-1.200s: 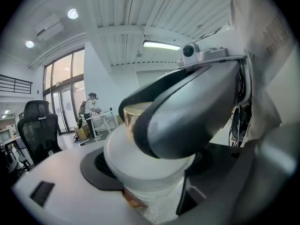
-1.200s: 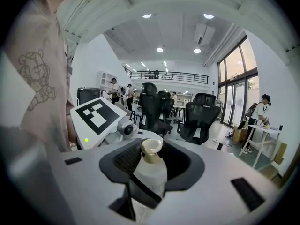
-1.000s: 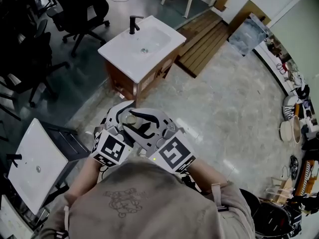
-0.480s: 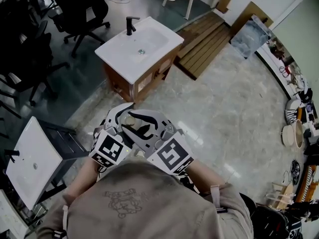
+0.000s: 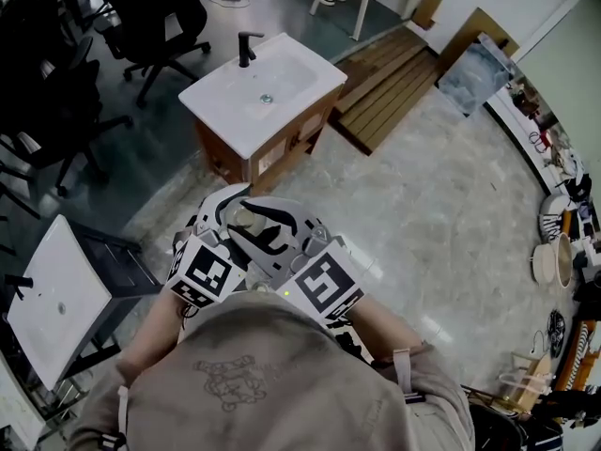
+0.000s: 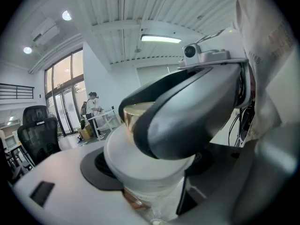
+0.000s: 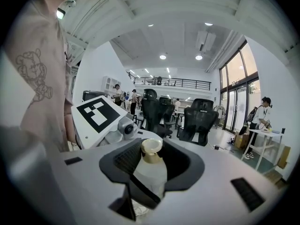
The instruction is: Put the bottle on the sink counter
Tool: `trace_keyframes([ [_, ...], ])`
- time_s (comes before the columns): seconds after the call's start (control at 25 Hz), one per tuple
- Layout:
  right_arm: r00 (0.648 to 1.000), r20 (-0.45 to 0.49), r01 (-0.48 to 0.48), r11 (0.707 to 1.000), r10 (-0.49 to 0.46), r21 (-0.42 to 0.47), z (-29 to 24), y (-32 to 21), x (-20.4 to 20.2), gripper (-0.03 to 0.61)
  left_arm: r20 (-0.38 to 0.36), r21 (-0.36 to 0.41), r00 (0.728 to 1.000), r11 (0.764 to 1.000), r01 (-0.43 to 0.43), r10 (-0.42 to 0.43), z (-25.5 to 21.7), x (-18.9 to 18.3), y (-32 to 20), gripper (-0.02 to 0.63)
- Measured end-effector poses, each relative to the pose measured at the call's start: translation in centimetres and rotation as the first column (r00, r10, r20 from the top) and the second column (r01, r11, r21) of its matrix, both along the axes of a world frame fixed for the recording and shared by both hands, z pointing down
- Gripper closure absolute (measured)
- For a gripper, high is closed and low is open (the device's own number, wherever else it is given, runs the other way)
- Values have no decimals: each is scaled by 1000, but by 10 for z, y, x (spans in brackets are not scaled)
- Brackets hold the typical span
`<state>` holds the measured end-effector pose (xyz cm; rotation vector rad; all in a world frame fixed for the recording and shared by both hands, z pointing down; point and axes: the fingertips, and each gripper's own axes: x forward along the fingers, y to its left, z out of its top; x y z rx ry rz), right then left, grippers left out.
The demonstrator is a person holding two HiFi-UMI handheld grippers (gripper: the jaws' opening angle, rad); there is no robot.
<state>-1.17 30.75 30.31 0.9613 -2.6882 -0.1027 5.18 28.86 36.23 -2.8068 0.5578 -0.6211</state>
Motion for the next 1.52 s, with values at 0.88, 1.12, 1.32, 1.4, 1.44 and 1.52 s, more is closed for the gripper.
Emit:
trace_keyframes([
  [0.88, 1000, -15, -16, 1000, 16, 0, 27, -124, 1, 434, 21, 16, 1000, 1000, -3, 3, 27, 0, -125, 279],
  [1.12, 1000, -19, -26, 999, 25, -21, 30, -175, -4, 434, 29, 1, 1000, 1000, -6, 6, 30, -6, -175, 280],
  [1.32, 998, -28, -53, 998, 52, -30, 34, -226, -16, 434, 27, -3, 999, 1000, -21, 21, 34, -17, -224, 281],
  [1.4, 998, -34, -54, 998, 52, -38, 34, -247, -20, 434, 27, -6, 999, 1000, -24, 24, 34, -21, -245, 279],
  [1.44, 998, -35, -54, 998, 52, -43, 34, -257, -21, 434, 30, -6, 999, 1000, -25, 25, 34, -22, -255, 279],
  [1.52, 998, -37, -57, 997, 55, -52, 34, -278, -23, 434, 36, -7, 999, 1000, -28, 29, 34, -24, -275, 280],
])
